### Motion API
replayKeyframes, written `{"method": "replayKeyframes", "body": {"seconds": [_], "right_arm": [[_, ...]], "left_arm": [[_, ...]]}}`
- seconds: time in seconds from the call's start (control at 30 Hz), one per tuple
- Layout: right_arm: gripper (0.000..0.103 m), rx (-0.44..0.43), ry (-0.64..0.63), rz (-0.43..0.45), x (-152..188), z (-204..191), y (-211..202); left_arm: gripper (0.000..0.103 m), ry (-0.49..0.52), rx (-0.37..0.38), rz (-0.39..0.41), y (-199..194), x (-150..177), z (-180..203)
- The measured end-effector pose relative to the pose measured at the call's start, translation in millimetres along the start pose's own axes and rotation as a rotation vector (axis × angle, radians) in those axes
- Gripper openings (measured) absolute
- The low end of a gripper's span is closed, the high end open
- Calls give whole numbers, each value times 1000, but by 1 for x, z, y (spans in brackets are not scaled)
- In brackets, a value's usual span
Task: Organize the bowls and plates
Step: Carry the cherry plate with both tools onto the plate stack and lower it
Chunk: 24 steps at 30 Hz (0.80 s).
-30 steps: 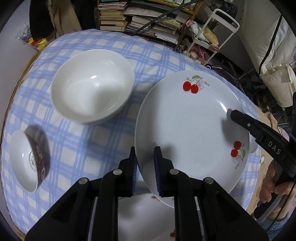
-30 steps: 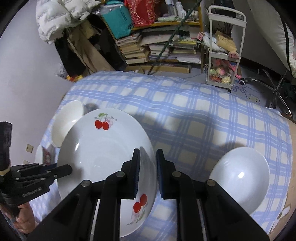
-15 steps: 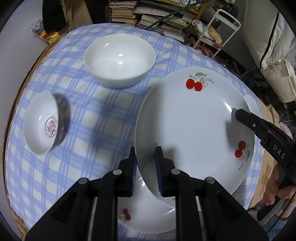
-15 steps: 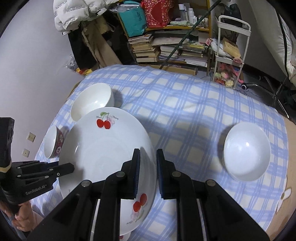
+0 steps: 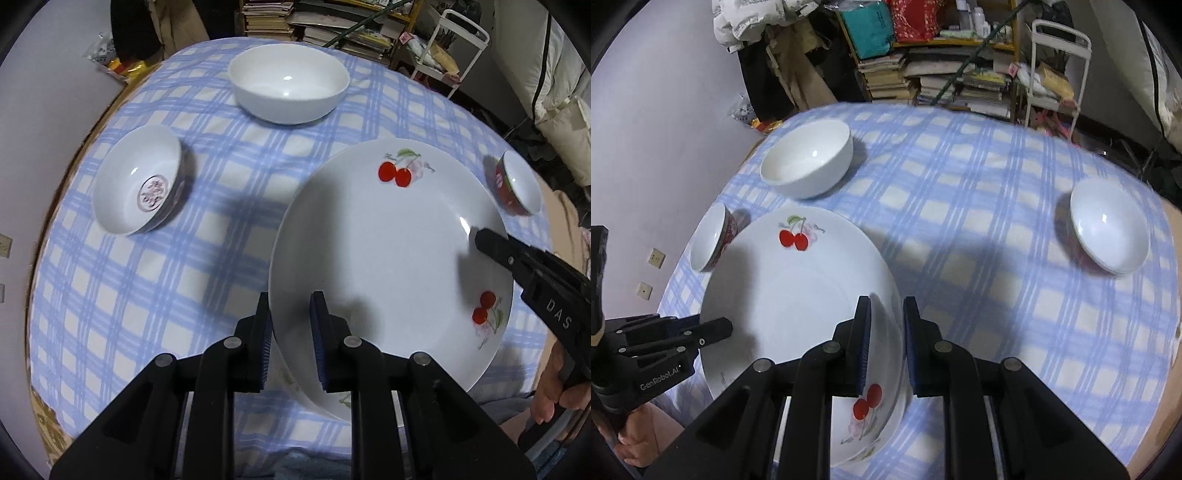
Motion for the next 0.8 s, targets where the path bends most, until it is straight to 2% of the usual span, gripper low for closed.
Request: {"method": "replayKeyframes", "body": {"seconds": [0.27,0.4,0.57,0.8], "right_arm": [[19,12,10,-15,21,-8,10],[19,29,2,-16,26,-10,12],[19,31,9,-45,37,-9,19],[19,57,-4,-85,44,-11,33]], "left_arm": [[19,-81,31,-1,12,24,-16],[19,-61,22,-14,18,29,-13],[19,-84,48,-14,18,30,-17],[19,-66,12,-36,26,33,-15]]}}
Point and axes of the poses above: each gripper's, at about its wrist camera, not at the fingertips, and y roughly the way its jaws point, z to its right, x to its underside, the point moved 2 cm from there along y, roughly the way its jaws point, and after that the axes turned 1 degree about -z, right-handed, at the moved point
